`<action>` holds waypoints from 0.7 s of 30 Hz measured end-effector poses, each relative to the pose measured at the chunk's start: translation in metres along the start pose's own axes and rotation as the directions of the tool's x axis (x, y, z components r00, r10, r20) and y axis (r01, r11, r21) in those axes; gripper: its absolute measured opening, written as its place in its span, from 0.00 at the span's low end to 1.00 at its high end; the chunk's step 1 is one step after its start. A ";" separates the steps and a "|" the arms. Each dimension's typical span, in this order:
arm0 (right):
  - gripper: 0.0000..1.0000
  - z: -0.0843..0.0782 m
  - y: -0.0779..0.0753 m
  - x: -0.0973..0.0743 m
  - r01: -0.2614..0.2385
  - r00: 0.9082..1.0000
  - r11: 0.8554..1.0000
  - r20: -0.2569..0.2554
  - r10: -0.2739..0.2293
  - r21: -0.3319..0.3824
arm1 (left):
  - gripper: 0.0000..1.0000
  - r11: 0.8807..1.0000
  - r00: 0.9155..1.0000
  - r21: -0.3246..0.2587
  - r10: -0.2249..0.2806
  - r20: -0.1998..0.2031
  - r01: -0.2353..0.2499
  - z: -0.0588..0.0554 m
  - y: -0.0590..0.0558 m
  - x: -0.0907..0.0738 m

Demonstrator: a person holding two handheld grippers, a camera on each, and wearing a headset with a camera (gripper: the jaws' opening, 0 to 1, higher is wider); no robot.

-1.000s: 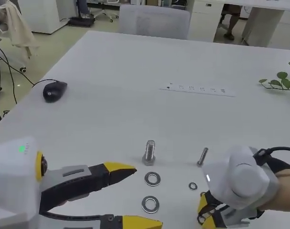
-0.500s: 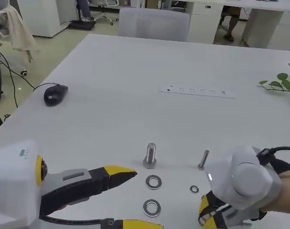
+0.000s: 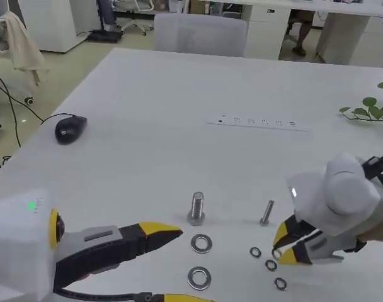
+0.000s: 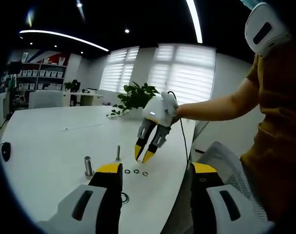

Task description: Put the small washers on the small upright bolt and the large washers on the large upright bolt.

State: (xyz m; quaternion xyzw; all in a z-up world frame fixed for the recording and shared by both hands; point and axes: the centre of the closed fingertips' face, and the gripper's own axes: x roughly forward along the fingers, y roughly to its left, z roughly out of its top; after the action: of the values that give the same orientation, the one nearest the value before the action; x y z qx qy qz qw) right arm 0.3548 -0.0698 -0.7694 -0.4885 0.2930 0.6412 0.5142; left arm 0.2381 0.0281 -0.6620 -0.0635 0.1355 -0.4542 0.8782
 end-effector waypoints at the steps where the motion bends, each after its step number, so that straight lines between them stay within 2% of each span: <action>1: 0.12 -0.001 -0.004 -0.003 0.007 1.000 1.000 -0.001 -0.007 0.002 | 0.55 1.000 1.000 0.000 -0.001 0.001 0.001 0.000 0.000 0.000; 10: 0.12 -0.005 -0.044 -0.023 0.084 0.996 0.996 -0.007 -0.083 0.027 | 0.55 1.000 1.000 -0.001 -0.002 0.000 0.002 0.001 0.001 0.001; 15: 0.12 0.001 -0.059 -0.023 0.103 0.995 0.994 -0.008 -0.103 0.038 | 0.55 1.000 1.000 -0.003 0.000 0.002 0.000 0.001 0.002 0.001; 21: 0.12 0.004 -0.067 -0.019 0.101 0.995 0.994 -0.008 -0.101 0.040 | 0.55 1.000 1.000 -0.006 0.002 -0.001 -0.002 0.000 0.004 0.000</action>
State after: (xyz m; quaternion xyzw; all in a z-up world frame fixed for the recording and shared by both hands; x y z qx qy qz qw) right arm 0.4170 -0.0534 -0.7420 -0.4939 0.2823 0.6067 0.5552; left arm 0.2418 0.0303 -0.6627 -0.0655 0.1374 -0.4531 0.8783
